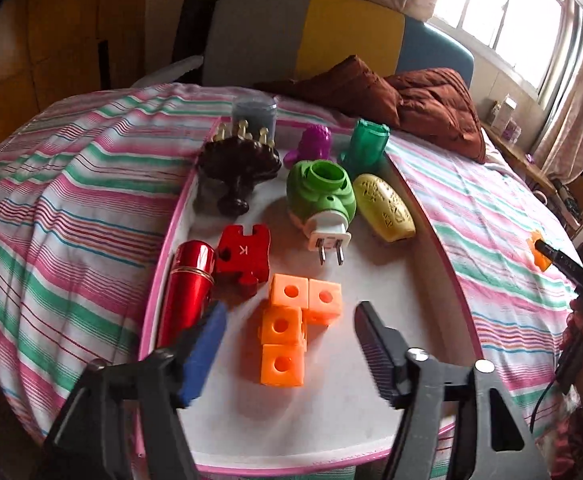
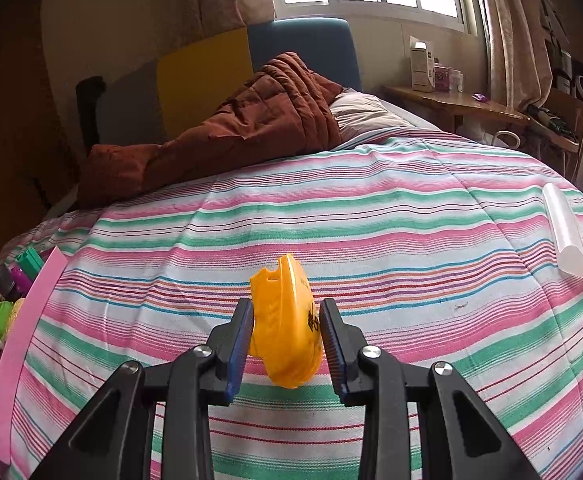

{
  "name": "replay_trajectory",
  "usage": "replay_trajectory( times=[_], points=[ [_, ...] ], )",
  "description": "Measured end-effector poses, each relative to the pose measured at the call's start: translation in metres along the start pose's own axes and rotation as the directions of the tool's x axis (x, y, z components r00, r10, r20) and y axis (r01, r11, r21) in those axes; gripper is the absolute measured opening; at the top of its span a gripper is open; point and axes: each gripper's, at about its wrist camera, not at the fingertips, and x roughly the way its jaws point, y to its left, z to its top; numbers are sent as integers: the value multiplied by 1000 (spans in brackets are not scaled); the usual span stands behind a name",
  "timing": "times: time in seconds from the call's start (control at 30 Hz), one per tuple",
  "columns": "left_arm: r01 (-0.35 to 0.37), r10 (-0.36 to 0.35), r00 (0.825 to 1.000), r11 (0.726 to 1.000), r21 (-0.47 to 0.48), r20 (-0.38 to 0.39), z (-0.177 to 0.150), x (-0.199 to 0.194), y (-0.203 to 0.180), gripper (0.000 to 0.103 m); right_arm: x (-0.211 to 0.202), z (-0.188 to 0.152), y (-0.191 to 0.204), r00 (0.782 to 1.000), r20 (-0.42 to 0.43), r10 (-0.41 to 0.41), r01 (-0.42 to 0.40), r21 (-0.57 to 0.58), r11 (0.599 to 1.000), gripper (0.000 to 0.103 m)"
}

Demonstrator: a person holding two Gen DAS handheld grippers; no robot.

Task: Organize rigid objects
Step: 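Carry the orange cubes into the tray and open the left tool, then lower the yellow-orange toy into the tray beside the cubes, open right tool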

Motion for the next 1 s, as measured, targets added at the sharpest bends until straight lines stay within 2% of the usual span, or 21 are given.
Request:
replay_trajectory(
  times=[0.1, 0.23, 0.37, 0.67, 0.9, 1.0],
  points=[
    [0, 0, 999, 1000, 7, 40, -2, -9, -1, 79, -2, -1, -1, 1000, -1, 8, -8, 9, 1000, 34],
    [-16, 14, 997, 1000, 27, 78, -2, -19, -5, 94, -6, -5, 1, 999, -9, 33, -33, 17, 999, 34],
    [-21, 17, 996, 999, 40, 90, -3, -25, -7, 99, -14, -10, 8, 996, -36, 80, -79, 25, 997, 34],
    [-17, 14, 994, 1000, 19, 108, -2, -33, -6, 102, -38, -22, 51, 977, -73, 199, -199, 5, 980, 34],
    [-41, 39, 989, 999, 8, 142, 0, -44, -5, 103, -59, -28, 103, 946, -90, 311, -316, -39, 948, 34],
    [-61, 61, 986, 998, 0, 155, 0, -49, -2, 103, -65, -30, 124, 924, -113, 366, -373, -37, 927, 34]
  ],
)
